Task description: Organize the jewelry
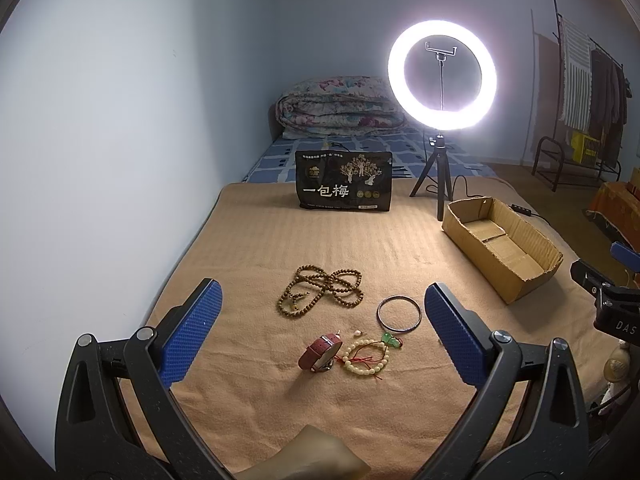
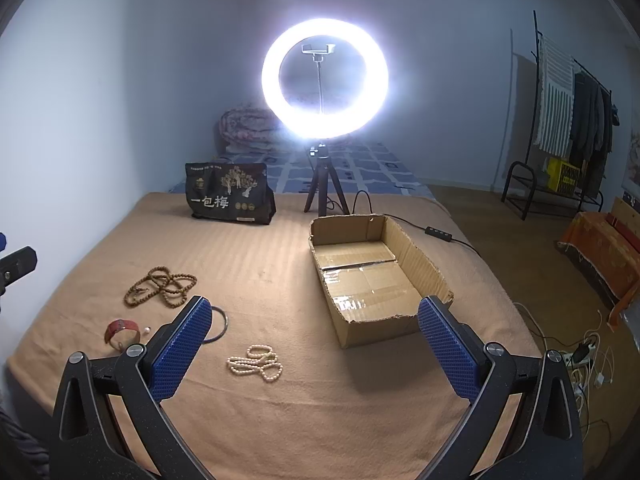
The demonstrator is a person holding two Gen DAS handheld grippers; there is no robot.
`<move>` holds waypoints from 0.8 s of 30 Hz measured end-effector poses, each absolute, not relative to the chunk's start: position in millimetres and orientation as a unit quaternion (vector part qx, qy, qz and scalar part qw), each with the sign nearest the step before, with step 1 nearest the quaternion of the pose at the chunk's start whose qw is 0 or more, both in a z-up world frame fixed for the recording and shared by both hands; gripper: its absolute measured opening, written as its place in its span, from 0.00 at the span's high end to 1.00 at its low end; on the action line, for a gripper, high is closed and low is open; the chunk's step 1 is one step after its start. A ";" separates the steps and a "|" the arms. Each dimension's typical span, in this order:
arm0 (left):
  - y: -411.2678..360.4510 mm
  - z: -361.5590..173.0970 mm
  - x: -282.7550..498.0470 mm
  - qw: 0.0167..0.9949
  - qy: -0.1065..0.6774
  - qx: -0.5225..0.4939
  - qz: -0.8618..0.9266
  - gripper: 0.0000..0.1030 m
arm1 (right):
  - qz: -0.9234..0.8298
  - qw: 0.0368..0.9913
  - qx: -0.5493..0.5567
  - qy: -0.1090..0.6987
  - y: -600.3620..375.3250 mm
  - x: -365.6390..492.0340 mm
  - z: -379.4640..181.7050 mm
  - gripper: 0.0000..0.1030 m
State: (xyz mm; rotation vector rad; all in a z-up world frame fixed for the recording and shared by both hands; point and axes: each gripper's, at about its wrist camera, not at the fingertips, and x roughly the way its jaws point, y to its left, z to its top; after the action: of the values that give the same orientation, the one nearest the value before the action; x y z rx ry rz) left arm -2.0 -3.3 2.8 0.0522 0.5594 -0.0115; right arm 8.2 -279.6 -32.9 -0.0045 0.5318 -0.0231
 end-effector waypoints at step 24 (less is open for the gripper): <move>-2.5 7.9 2.4 0.961 0.276 0.027 -0.007 0.00 | -0.015 0.964 0.001 0.265 -281.4 7.7 -31.7 0.01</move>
State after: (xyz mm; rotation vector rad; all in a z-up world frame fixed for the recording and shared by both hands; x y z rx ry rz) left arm 2.4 -2.5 7.9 0.0538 0.5599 -0.0133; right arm 7.7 -281.4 -31.7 0.0010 0.5373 -0.0311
